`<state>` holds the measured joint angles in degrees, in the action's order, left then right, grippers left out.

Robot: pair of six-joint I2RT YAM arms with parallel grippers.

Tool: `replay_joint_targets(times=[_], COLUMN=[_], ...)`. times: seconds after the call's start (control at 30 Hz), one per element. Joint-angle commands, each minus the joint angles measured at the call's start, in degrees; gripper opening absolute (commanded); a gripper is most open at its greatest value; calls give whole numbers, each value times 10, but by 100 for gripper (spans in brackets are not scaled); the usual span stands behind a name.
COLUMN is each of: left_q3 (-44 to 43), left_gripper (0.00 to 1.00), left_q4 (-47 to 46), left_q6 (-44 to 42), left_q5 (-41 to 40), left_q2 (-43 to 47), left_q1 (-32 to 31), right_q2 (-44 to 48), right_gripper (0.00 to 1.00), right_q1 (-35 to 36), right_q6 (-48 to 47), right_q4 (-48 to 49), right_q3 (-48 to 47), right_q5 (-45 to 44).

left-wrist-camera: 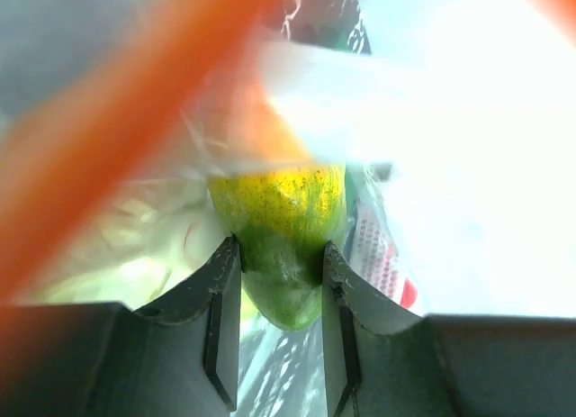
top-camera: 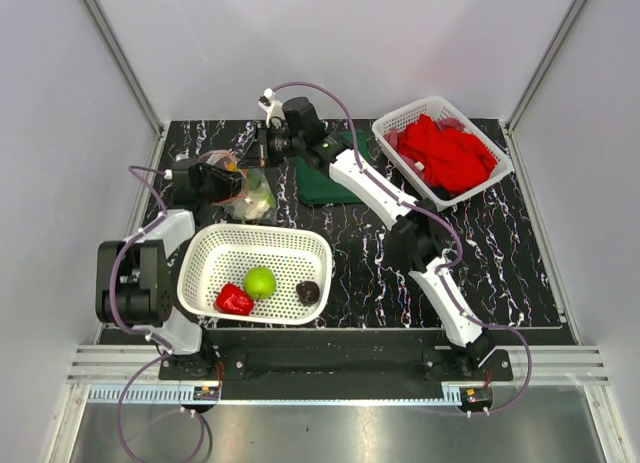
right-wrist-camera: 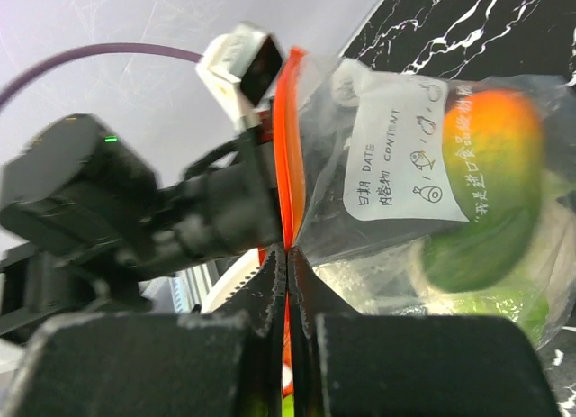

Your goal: Open the zip-top bag and remove the fake food

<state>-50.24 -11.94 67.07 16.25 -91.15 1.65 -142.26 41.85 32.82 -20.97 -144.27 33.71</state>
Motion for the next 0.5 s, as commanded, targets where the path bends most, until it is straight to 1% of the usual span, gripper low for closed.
replay_joint_targets(times=[0.0, 0.13, 0.2, 0.37, 0.43, 0.47], left_q3=[11, 8, 8, -6, -9, -13], left_gripper=[0, 0, 0, 0, 0, 0], left_q4=[36, 85, 105, 182, 198, 206], left_q6=[-77, -121, -125, -155, -163, -165], left_q5=[-17, -22, -14, -40, -33, -17], left_q2=[89, 141, 162, 242, 271, 277], left_q1=[8, 10, 10, 11, 12, 13], right_q2=[59, 67, 69, 73, 80, 82], right_gripper=[0, 0, 0, 0, 0, 0], right_q1=[-7, -7, -7, -8, -8, -7], right_q6=[-43, -83, -102, -138, -146, -151], right_q4=[-6, -31, -35, -44, -46, -48], right_q3=[8, 15, 15, 21, 29, 34], right_q5=[-17, -44, -49, -51, -52, -55])
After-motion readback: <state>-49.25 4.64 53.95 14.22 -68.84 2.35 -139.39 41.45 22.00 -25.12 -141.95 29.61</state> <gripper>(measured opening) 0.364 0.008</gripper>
